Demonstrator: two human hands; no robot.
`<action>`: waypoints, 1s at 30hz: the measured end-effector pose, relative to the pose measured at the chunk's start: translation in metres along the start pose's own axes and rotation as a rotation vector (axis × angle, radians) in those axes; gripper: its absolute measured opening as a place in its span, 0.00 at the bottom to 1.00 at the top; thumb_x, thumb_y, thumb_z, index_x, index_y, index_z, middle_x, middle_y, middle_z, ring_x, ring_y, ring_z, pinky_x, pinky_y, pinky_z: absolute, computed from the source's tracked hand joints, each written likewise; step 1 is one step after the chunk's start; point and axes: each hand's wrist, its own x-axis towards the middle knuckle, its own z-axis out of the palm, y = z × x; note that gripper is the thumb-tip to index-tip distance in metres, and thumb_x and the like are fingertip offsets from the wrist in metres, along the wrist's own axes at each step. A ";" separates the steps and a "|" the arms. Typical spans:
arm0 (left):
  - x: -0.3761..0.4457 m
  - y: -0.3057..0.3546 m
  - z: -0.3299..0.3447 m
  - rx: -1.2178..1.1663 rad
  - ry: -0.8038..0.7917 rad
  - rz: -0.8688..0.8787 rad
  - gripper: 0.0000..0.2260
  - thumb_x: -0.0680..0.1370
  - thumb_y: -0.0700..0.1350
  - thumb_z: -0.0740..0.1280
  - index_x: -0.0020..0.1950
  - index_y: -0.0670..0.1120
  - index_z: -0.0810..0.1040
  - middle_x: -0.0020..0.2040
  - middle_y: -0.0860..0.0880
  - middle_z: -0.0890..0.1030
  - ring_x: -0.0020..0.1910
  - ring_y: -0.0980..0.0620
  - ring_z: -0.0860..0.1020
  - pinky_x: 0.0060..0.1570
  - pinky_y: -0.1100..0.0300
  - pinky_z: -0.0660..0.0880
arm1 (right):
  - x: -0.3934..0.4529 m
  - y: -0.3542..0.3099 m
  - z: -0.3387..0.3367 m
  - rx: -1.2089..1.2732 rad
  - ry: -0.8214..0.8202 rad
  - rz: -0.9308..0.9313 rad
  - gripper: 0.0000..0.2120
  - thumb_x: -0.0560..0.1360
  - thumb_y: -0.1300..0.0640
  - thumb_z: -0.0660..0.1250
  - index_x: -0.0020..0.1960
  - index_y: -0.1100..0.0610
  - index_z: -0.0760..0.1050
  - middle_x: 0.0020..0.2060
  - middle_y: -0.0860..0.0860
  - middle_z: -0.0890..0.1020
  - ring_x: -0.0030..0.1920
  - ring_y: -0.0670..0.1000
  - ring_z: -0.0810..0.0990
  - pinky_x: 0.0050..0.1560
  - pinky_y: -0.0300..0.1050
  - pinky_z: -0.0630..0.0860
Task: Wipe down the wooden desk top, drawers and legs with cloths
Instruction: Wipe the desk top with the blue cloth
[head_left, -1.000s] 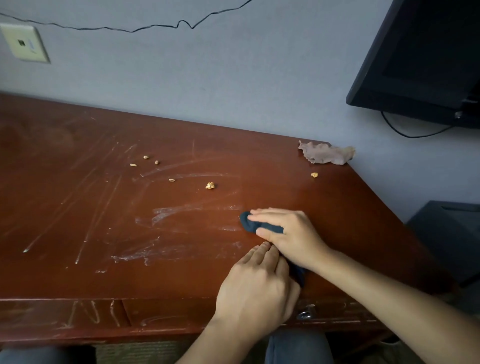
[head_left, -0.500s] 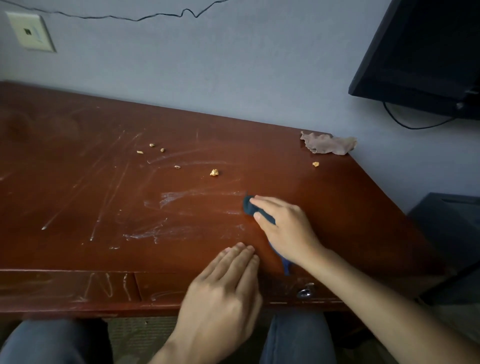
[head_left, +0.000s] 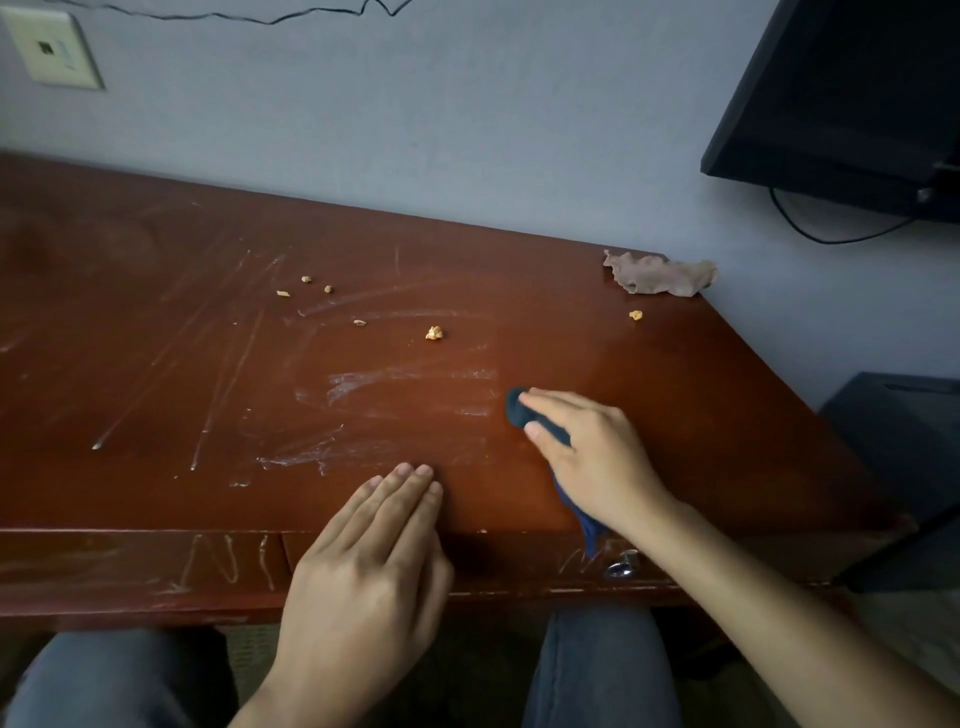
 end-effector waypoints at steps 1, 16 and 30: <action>0.000 0.000 0.000 -0.006 0.007 -0.005 0.19 0.81 0.48 0.62 0.67 0.42 0.82 0.68 0.44 0.80 0.69 0.48 0.77 0.72 0.51 0.70 | -0.006 -0.008 0.002 0.013 -0.025 -0.037 0.19 0.81 0.58 0.69 0.71 0.54 0.77 0.68 0.48 0.79 0.69 0.45 0.75 0.76 0.43 0.65; 0.005 0.008 0.003 0.012 0.070 -0.069 0.18 0.79 0.48 0.63 0.61 0.41 0.86 0.63 0.44 0.83 0.65 0.48 0.80 0.67 0.48 0.76 | 0.001 -0.016 0.002 -0.072 0.029 0.022 0.15 0.80 0.57 0.70 0.66 0.55 0.81 0.63 0.50 0.83 0.62 0.53 0.81 0.66 0.50 0.77; -0.012 0.000 0.000 0.133 -0.109 0.024 0.30 0.79 0.59 0.64 0.76 0.44 0.73 0.77 0.45 0.71 0.78 0.46 0.68 0.74 0.43 0.66 | -0.028 -0.050 0.017 -0.031 -0.149 -0.280 0.20 0.82 0.53 0.66 0.73 0.53 0.75 0.70 0.49 0.78 0.70 0.46 0.74 0.74 0.40 0.67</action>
